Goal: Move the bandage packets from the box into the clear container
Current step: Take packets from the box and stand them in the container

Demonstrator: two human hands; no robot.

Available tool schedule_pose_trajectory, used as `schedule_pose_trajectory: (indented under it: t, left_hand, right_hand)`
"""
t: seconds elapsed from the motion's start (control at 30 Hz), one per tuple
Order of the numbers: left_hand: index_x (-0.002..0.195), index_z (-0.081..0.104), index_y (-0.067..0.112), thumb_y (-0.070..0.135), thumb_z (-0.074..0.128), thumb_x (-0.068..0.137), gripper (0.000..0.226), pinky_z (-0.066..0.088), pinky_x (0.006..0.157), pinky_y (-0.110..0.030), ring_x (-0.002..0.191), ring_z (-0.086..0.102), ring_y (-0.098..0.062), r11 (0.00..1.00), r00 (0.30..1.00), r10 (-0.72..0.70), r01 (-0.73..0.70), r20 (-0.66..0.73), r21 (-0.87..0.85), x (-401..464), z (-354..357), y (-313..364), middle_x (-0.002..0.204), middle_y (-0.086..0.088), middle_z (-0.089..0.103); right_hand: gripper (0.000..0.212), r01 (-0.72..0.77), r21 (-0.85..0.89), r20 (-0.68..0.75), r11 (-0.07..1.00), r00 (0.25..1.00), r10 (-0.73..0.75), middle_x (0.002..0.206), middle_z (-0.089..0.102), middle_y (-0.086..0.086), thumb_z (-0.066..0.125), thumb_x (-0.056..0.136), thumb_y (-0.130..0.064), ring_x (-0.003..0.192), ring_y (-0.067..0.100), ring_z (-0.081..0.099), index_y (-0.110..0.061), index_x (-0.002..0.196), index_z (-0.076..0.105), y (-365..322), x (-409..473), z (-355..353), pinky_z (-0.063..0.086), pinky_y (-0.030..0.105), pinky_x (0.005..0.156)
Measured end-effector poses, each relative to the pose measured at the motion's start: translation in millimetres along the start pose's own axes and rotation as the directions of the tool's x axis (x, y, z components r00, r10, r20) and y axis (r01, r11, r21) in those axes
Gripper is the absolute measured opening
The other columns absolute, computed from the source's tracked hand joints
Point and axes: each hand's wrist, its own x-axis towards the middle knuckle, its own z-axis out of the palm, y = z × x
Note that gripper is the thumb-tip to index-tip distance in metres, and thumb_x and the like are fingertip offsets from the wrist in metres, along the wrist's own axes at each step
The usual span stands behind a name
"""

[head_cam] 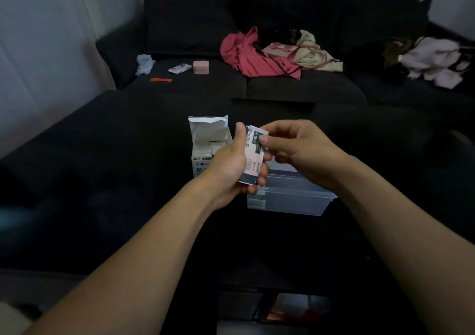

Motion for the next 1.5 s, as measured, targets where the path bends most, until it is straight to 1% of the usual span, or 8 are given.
schedule_pose_trajectory:
  t: [0.27,0.4,0.53,0.73,0.87,1.07,1.37,1.5]
  left_hand:
    - [0.104,0.065,0.018,0.07,0.019,0.099,0.07,0.048,0.042,-0.026,0.058,0.069,-0.021,0.994,0.999,0.033,-0.03,-0.024,0.105,1.5,4.1,-4.1,0.066,-0.01,0.07]
    - [0.1,0.066,0.017,0.066,0.02,0.101,0.067,0.049,0.04,-0.025,0.06,0.071,-0.02,0.93,0.983,0.142,-0.094,-0.113,0.354,2.5,-1.6,-1.0,0.074,-0.008,0.074]
    - [0.082,0.064,0.018,0.049,0.04,0.105,0.045,0.044,0.054,-0.028,0.053,0.057,-0.009,0.757,0.911,0.381,-0.208,-0.16,0.619,6.4,-9.3,-7.1,0.064,-0.002,0.064]
    - [0.089,0.063,0.02,0.028,0.06,0.1,0.014,0.044,0.061,-0.03,0.062,0.057,-0.01,0.58,0.948,0.314,-0.142,-0.06,0.802,11.0,-10.1,-18.4,0.068,0.002,0.062]
    - [0.091,0.062,0.022,0.027,0.061,0.099,0.01,0.042,0.061,-0.028,0.063,0.056,-0.008,0.568,0.956,0.289,-0.129,-0.051,0.813,11.0,-11.4,-19.4,0.07,0.005,0.061]
    - [0.089,0.059,0.027,0.027,0.064,0.097,0.009,0.047,0.067,-0.029,0.073,0.063,-0.01,0.561,0.963,0.264,-0.113,-0.048,0.82,12.7,-14.1,-20.0,0.078,0.005,0.067]
    - [0.096,0.061,0.023,0.028,0.062,0.098,0.006,0.044,0.062,-0.027,0.068,0.058,-0.009,0.561,0.965,0.258,-0.118,-0.037,0.819,12.7,-13.8,-20.2,0.076,0.004,0.063]
    - [0.097,0.061,0.022,0.028,0.062,0.098,0.006,0.042,0.062,-0.026,0.067,0.055,-0.007,0.57,0.968,0.25,-0.122,-0.03,0.813,12.4,-13.5,-20.1,0.076,0.006,0.06]
  right_hand:
    - [0.017,-0.124,0.04,0.042,0.991,0.992,0.123,0.082,0.073,0.003,0.063,0.095,-0.007,0.066,0.004,0.066,0.0,0.109,0.071,-4.0,-0.6,-0.8,0.05,0.017,0.056]
    - [0.007,-0.24,0.135,-0.087,0.961,0.964,0.253,0.078,0.075,0.005,0.067,0.093,-0.007,0.065,0.008,0.066,-0.006,0.097,0.073,0.2,7.7,-19.7,0.049,0.017,0.056]
    - [0.009,-0.472,-0.123,-0.214,0.873,0.872,0.441,0.092,0.074,0.013,0.068,0.092,-0.007,0.074,0.014,0.063,-0.004,0.1,0.071,20.8,14.2,-38.6,0.051,0.022,0.06]
    - [0.026,-0.639,-0.319,-0.243,0.7,0.769,0.591,0.097,0.069,0.016,0.07,0.091,-0.009,0.078,0.02,0.063,-0.001,0.113,0.062,48.9,33.1,-20.7,0.056,0.03,0.071]
    - [0.028,-0.645,-0.445,-0.231,0.621,0.753,0.616,0.086,0.067,0.01,0.071,0.092,-0.015,0.071,0.018,0.06,-0.003,0.115,0.063,61.3,41.4,-11.4,0.05,0.033,0.076]
    - [0.046,-0.55,-0.635,-0.222,0.543,0.803,0.553,0.121,0.066,0.011,0.078,0.084,-0.027,0.111,0.027,0.061,-0.011,0.125,0.064,67.3,45.9,-5.8,0.049,0.041,0.098]
    - [0.037,-0.531,-0.666,-0.194,0.524,0.802,0.565,0.094,0.066,0.007,0.078,0.085,-0.023,0.074,0.016,0.058,-0.007,0.116,0.066,53.8,42.9,1.2,0.042,0.027,0.056]
    - [0.041,-0.544,-0.638,-0.178,0.545,0.793,0.583,0.1,0.066,0.009,0.079,0.084,-0.023,0.08,0.019,0.063,-0.008,0.118,0.064,53.4,43.8,-0.3,0.049,0.03,0.061]
